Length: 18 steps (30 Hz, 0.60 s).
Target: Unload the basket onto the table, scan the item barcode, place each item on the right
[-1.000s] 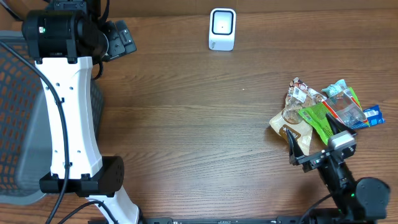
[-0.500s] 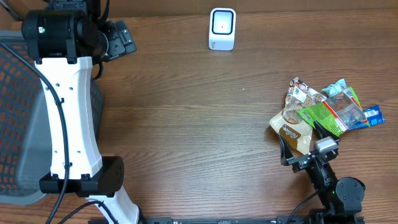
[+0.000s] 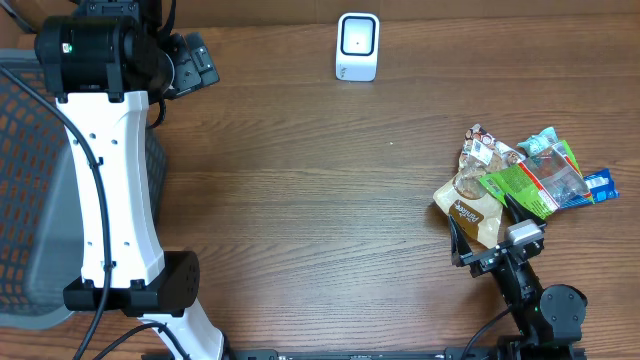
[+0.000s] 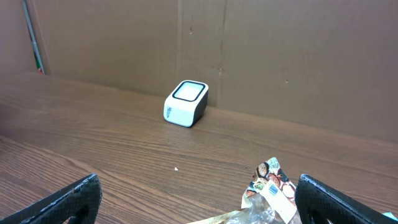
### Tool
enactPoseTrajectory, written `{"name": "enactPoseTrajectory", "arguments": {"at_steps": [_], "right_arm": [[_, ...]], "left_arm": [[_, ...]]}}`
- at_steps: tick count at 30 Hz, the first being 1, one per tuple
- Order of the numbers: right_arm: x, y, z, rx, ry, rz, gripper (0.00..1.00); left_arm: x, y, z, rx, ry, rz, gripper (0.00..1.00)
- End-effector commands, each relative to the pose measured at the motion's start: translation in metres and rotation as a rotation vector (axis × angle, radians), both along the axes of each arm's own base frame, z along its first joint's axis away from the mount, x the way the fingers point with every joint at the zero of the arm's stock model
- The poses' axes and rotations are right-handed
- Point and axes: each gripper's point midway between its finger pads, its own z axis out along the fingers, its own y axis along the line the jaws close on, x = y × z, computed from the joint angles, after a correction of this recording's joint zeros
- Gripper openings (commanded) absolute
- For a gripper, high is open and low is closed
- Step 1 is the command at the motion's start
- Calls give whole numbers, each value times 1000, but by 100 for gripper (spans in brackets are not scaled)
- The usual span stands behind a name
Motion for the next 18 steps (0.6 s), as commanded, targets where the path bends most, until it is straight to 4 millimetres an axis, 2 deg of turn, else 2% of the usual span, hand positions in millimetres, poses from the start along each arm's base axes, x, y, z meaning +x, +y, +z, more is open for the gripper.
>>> {"name": "enactPoseTrajectory", "arguments": {"at_steps": [1, 13, 16, 18], "right_arm": [[0, -1, -1, 4, -6, -7, 100], [0, -1, -1, 4, -6, -6, 100], [0, -1, -1, 4, -6, -7, 100], [0, -1, -1, 4, -6, -7, 100]], "left_arm": [[-2, 2, 7, 9, -23, 9, 100], [-5, -1, 11, 9, -34, 1, 100], [-14, -10, 17, 8, -43, -24, 100], [-33, -17, 15, 27, -26, -53, 100]]}}
